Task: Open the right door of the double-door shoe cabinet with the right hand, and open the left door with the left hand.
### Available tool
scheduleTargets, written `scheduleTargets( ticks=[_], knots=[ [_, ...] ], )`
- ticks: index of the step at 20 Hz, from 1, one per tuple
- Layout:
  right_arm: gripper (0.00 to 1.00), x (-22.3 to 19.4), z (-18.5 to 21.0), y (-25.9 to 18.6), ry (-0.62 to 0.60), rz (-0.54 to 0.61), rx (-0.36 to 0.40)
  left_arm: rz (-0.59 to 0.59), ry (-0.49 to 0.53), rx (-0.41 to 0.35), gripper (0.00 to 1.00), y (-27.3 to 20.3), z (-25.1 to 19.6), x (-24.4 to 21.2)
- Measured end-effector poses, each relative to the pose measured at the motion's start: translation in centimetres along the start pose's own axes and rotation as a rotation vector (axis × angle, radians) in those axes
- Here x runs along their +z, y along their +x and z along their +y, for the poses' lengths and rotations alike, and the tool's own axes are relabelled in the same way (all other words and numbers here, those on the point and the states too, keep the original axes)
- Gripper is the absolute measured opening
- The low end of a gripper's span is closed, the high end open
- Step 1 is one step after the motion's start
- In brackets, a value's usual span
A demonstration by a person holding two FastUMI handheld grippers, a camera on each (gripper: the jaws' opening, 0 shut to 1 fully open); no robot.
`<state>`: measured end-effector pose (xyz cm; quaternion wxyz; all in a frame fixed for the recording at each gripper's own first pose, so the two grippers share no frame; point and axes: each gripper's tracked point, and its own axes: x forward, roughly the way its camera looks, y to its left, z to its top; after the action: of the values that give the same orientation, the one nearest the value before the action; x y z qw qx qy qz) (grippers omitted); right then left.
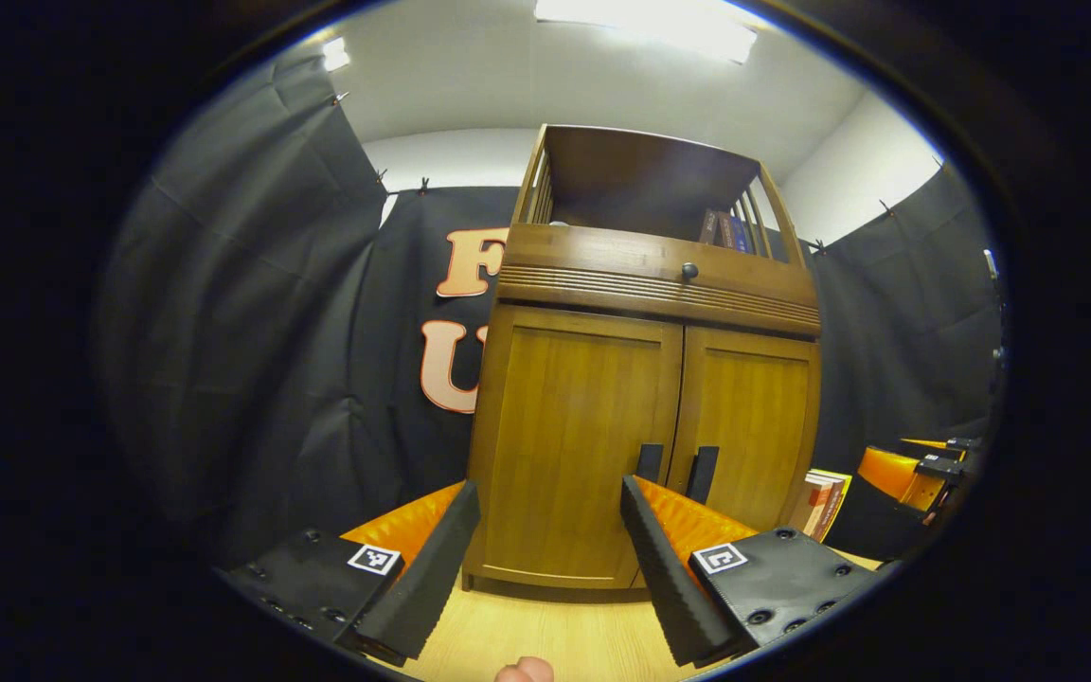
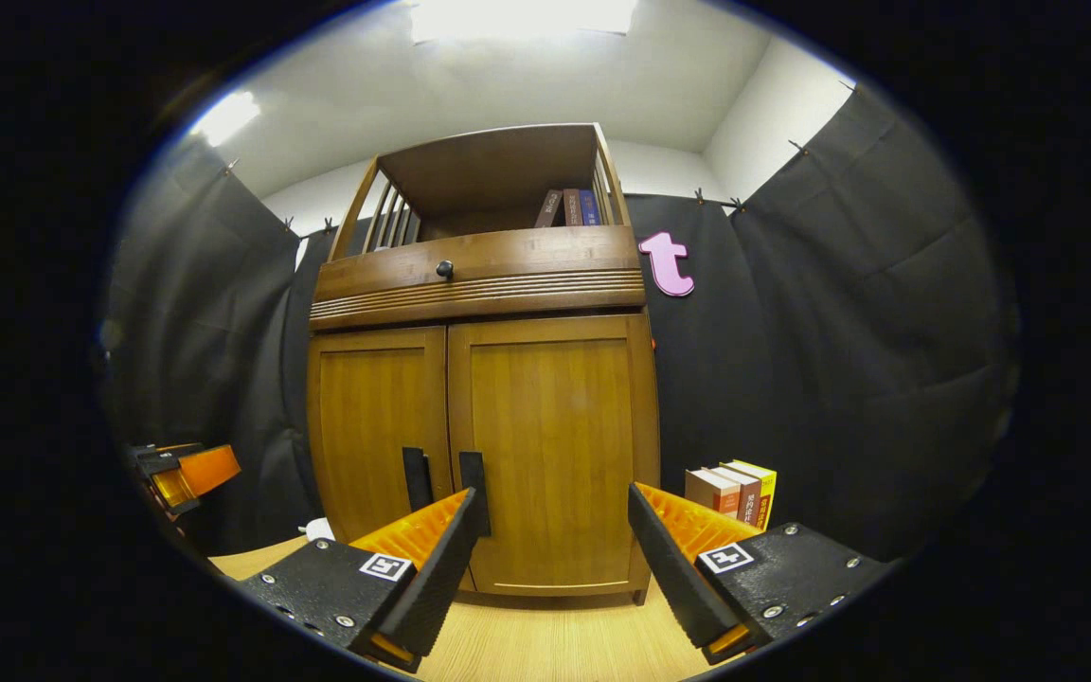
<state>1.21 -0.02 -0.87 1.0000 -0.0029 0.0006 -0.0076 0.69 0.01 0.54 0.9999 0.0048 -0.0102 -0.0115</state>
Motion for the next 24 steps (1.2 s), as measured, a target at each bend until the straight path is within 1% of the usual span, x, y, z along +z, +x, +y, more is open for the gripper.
scheduleTargets(
  ticks=[2, 5, 6, 7, 9, 10, 11, 12, 14, 15, 16, 19, 20, 21, 24],
  knots=[
    [1.00, 0.0, -0.1, 0.3, 0.002, -0.001, -0.002, -0.005, 0.023, 0.011, 0.97, 0.1, 0.3, 0.0],
    [1.00, -0.1, 0.1, 0.3, 0.000, 0.002, 0.001, 0.009, 0.009, 0.001, 0.96, 0.1, -0.1, -0.4],
    [0.94, -0.3, 0.0, 0.2, -0.003, 0.006, 0.000, 0.010, 0.004, -0.003, 0.96, 0.0, -0.1, -0.4],
    [1.00, -0.5, 0.1, 0.1, -0.005, 0.010, 0.001, 0.009, 0.003, -0.002, 0.96, -0.1, 0.0, -0.4],
    [1.00, -0.6, 0.2, -0.2, -0.004, 0.014, 0.000, 0.004, 0.018, 0.003, 0.97, -0.1, 0.1, -0.4],
    [0.94, -0.7, 0.0, -0.3, -0.003, 0.015, -0.004, 0.001, 0.024, 0.007, 0.97, -0.1, 0.4, -0.4],
    [0.94, -0.7, -0.1, -0.4, -0.002, 0.017, -0.009, 0.002, 0.026, 0.007, 0.97, -0.1, 0.4, -0.3],
    [1.00, -0.6, -0.1, -0.4, -0.002, 0.020, -0.014, 0.000, 0.024, 0.007, 0.97, -0.2, 0.4, -0.3],
    [1.00, -0.2, -0.5, -0.6, -0.002, 0.010, -0.027, -0.005, 0.026, 0.009, 0.97, -0.3, 0.7, -0.2],
    [0.94, 0.0, -0.4, -0.6, -0.001, 0.005, -0.022, -0.004, 0.028, 0.010, 0.97, -0.2, 0.7, -0.2],
    [0.94, -0.2, -0.1, -0.5, 0.003, 0.012, -0.014, -0.002, 0.029, 0.011, 0.96, -0.3, 0.8, -0.2],
    [0.94, -0.2, 0.6, 0.4, 0.015, 0.024, 0.010, -0.002, 0.023, 0.008, 0.97, -0.5, 0.9, -0.2],
    [1.00, -0.1, 0.9, 0.8, 0.009, 0.020, 0.017, -0.003, 0.024, 0.011, 0.97, -0.5, 1.0, -0.2],
    [0.94, -0.1, 0.9, 1.3, 0.000, 0.020, 0.017, -0.001, 0.025, 0.015, 0.96, -0.5, 1.1, -0.4],
    [0.94, -0.6, 1.2, 3.0, -0.007, 0.031, 0.036, 0.000, 0.016, 0.026, 0.96, -0.6, 1.5, -0.4]
  ],
)
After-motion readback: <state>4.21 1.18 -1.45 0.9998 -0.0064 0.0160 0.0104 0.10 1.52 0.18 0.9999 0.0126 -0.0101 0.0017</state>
